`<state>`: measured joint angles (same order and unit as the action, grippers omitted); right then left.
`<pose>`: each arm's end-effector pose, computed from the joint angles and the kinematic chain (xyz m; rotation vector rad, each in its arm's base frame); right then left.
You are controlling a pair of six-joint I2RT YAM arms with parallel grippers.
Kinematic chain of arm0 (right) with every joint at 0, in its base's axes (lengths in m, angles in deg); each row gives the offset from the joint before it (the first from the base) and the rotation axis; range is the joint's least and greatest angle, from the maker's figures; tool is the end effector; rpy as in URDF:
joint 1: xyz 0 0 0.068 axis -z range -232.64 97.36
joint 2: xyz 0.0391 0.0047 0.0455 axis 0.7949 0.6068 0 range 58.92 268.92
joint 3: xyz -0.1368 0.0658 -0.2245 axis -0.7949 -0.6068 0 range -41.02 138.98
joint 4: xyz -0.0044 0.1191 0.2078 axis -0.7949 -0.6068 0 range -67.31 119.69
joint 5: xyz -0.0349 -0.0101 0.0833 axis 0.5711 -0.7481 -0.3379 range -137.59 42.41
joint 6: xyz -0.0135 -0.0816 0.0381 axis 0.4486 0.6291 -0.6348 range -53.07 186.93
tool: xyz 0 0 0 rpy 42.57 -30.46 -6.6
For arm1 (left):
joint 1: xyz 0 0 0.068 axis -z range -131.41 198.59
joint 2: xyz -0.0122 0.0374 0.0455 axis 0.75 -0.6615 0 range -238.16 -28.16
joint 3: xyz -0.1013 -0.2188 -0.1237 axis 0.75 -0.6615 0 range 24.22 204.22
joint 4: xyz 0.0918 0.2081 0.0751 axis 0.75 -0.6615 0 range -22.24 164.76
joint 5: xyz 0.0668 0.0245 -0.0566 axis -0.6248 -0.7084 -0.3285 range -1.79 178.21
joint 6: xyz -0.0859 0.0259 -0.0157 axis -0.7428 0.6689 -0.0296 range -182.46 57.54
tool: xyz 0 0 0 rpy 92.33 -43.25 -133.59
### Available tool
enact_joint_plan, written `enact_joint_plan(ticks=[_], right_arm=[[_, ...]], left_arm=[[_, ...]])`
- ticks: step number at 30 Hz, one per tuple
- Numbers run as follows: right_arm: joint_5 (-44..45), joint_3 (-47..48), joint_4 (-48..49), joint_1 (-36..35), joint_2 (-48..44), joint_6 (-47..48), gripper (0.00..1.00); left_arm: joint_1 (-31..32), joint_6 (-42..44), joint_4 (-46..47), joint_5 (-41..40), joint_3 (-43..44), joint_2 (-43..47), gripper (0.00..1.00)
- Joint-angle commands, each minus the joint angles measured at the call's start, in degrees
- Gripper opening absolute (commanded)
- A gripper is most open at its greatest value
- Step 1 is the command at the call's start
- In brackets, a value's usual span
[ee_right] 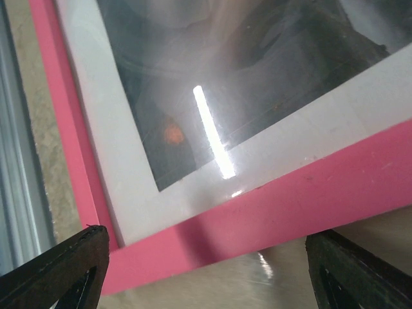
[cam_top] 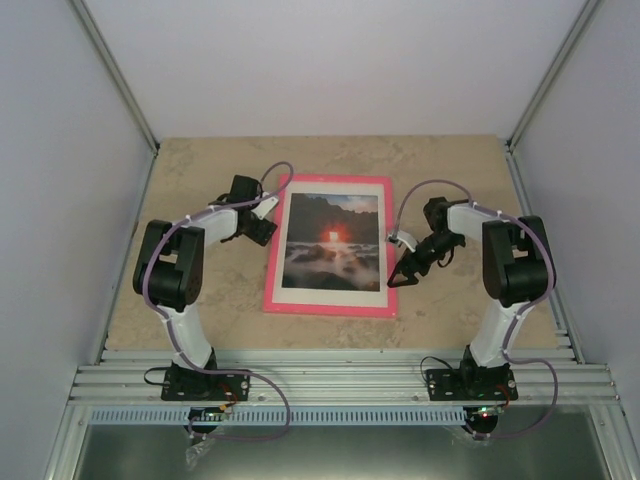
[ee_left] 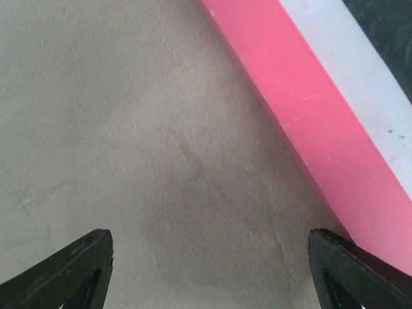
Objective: Put the photo into the frame
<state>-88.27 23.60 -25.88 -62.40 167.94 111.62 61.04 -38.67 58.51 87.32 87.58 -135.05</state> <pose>0.2691 0.1002 0.1154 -1.2374 2.6095 1.0963 0.3678 -0.0799 0.1209 0.8088 2.4889 0.0898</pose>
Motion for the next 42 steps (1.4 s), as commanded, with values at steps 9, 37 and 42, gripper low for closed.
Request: enact_joint_plan(ticks=[9,37,42], right_arm=[[4.49,0.08,2.93,1.04,-3.64,-3.46,0.88],[-8.96,-14.64,17.64,29.89,-39.98,-10.12,0.98],[-9.78,-14.94,17.6,29.89,-39.99,-10.54,0.98]], left_arm=[[-1.63,-7.06,-4.27,10.63,-3.23,7.91,0.99],[-28.52,-11.6,-15.42,20.04,-13.27,43.8,0.99],[-28.53,-12.3,-15.76,20.59,-13.97,43.7,1.0]])
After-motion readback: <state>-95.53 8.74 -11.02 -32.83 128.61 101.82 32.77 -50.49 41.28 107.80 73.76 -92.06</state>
